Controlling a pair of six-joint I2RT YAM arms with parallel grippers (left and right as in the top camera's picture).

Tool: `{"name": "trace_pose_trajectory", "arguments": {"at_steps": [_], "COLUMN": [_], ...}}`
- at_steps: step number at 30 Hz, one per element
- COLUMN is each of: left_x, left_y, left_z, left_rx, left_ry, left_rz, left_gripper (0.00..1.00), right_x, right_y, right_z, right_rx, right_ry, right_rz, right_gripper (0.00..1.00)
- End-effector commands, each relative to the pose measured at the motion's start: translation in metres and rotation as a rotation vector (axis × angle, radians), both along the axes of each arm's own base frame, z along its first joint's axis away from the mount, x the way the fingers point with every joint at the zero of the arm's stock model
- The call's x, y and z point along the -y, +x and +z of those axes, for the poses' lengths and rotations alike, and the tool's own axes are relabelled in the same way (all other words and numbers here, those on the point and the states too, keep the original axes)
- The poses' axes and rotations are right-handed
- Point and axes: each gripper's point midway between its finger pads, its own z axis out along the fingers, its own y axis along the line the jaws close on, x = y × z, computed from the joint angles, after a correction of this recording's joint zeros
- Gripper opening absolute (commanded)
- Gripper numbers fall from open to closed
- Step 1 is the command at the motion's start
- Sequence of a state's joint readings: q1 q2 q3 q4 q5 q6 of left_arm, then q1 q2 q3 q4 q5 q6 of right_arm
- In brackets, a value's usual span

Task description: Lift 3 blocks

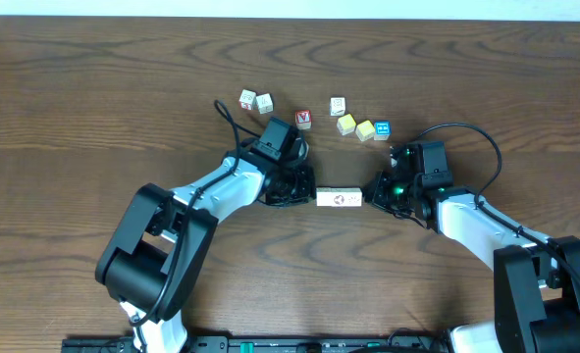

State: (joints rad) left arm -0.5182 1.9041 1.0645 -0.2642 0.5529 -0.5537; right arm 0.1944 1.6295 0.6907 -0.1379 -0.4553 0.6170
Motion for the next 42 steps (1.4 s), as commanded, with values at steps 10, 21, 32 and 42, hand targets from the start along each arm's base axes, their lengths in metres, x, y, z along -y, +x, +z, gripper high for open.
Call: {"name": "trace_pose_trajectory", "arguments": {"at_steps": [10,21,32,42], "left_x": [0.005,0.001,0.000,-0.020], "left_y": [0.005,0.005,0.005,0.012], "left_z": [0.002,-0.010,-0.011,0.021], "left_rx": [0.022,0.012,0.010,0.069], "left_ry": [0.010,0.043,0.045,0.058], "left_rz": [0.000,0.009,0.010,0.019], "left_gripper": [0.07,0.07,0.07,0.07], "right_x": [-0.004,0.001,0.003,0.007], "right_y": [-0.006,-0.003,-0.001,0.000], "right_z": [-0.006,-0.008,-0.009,0.008], "right_rx": [-0.011,0.000,0.008,0.004], "right_ry": [-0.012,-0.040,-0.056,-0.051], "right_rz": [0.029,0.013,0.007,0.055], "right_gripper": [0.01,0.01,0.01,0.01]}}
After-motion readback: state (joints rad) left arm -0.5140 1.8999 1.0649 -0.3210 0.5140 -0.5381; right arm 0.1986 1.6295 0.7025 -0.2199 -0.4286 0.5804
